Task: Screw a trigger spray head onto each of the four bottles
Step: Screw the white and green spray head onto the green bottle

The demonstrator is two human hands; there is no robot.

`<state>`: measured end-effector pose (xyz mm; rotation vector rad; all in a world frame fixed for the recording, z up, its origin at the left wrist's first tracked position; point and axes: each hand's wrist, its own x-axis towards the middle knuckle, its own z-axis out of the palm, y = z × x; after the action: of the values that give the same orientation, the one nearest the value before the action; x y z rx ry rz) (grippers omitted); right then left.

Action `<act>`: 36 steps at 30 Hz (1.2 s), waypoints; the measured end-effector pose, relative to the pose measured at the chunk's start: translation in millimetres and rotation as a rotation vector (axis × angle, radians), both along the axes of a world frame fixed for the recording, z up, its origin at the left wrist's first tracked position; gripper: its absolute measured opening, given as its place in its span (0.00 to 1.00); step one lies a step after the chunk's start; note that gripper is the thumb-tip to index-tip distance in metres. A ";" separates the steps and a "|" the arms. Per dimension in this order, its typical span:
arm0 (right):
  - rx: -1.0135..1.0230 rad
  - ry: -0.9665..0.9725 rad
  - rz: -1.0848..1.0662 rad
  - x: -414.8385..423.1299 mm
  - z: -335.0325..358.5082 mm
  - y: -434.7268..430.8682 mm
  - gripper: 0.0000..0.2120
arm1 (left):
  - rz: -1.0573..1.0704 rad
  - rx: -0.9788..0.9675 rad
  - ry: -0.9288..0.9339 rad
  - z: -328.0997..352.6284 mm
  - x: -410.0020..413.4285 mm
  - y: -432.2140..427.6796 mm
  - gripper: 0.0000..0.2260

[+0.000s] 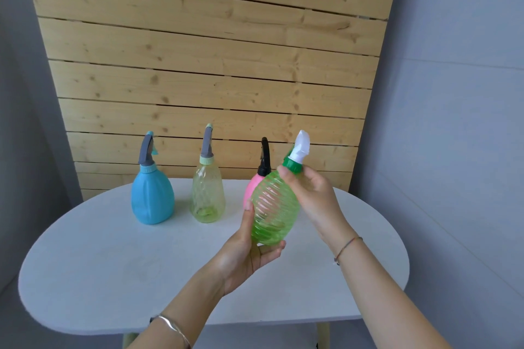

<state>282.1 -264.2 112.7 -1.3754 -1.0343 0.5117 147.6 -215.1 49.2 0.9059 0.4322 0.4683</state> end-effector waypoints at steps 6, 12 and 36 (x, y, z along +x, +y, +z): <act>-0.183 -0.061 0.032 23.7 5.4 2.8 0.23 | 0.052 0.303 0.117 4.7 18.2 9.0 0.33; -0.089 -0.132 -0.228 85.6 -5.2 17.6 0.29 | 0.434 0.700 0.368 4.6 16.5 42.6 0.25; -0.165 -0.122 -0.132 127.3 -98.2 46.4 0.32 | 0.326 0.746 0.508 -35.3 29.4 61.4 0.35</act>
<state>409.4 -217.8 14.5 -1.6260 -1.0088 0.4270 177.0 -153.8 13.9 1.7030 0.9069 0.7193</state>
